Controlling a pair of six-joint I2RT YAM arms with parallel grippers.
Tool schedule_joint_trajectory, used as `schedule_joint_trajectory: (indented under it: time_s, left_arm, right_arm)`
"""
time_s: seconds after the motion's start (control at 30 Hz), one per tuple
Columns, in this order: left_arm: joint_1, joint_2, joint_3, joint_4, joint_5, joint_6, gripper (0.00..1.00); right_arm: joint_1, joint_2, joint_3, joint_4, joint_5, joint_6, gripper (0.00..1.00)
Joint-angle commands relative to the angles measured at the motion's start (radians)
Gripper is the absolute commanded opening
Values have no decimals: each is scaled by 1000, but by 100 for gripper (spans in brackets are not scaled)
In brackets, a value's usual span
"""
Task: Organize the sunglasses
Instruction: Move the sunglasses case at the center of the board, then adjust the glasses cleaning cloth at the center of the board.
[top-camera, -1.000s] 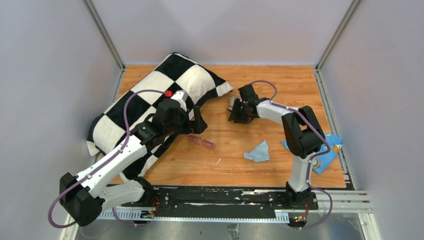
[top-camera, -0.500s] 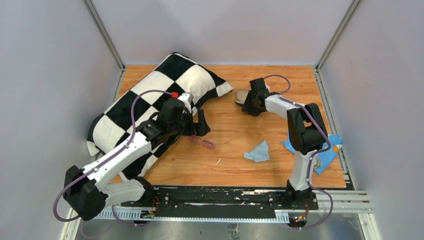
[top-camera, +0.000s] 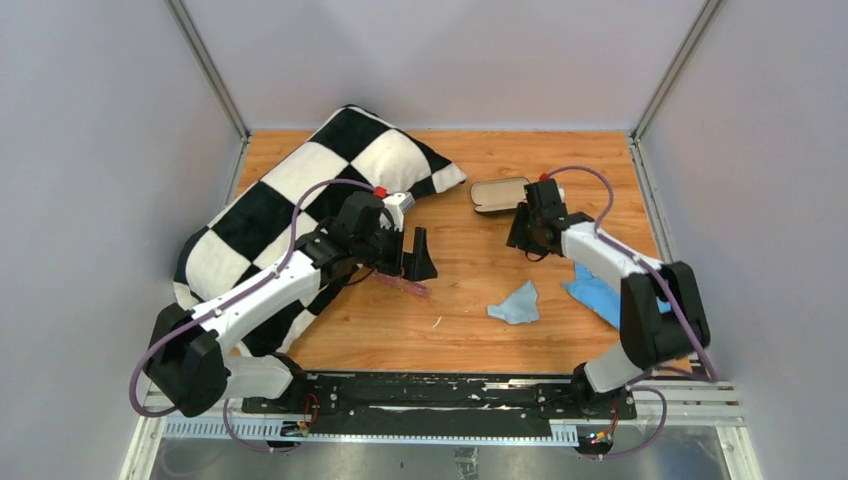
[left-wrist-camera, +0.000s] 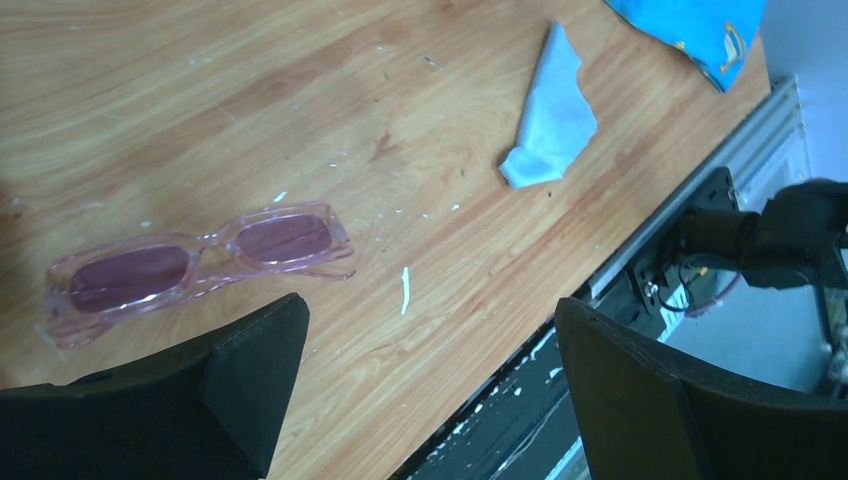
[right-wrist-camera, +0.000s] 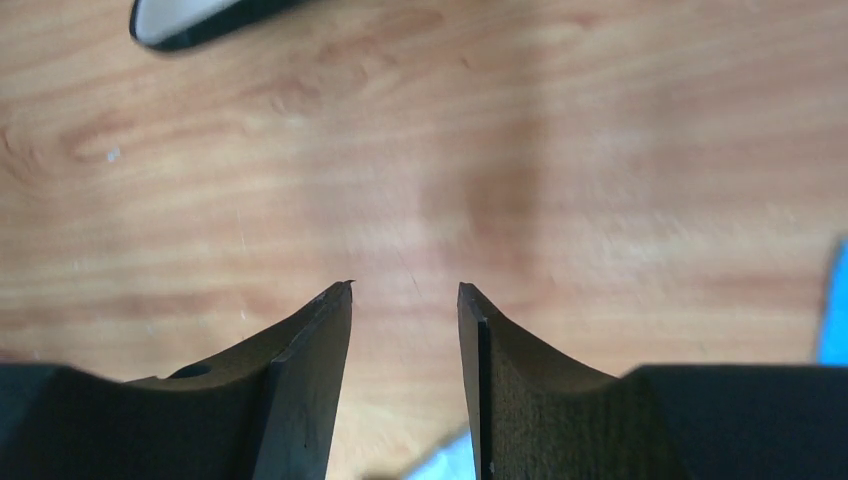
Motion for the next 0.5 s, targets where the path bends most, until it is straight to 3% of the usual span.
schedule_joint_trajectory:
  time_s: [0.0,0.27,0.47]
  left_arm:
    - [-11,26,22,58,121,43,100]
    - [-66,104,30,135,132,23,100]
    - [-122,151,54,134,121,24,97]
  right_arm:
    - [14,-193,-136,-145,76,-29,48]
    - [79,-604,-387,-387,43,125,48]
    - [76,-647,-479,-365,89,186,46]
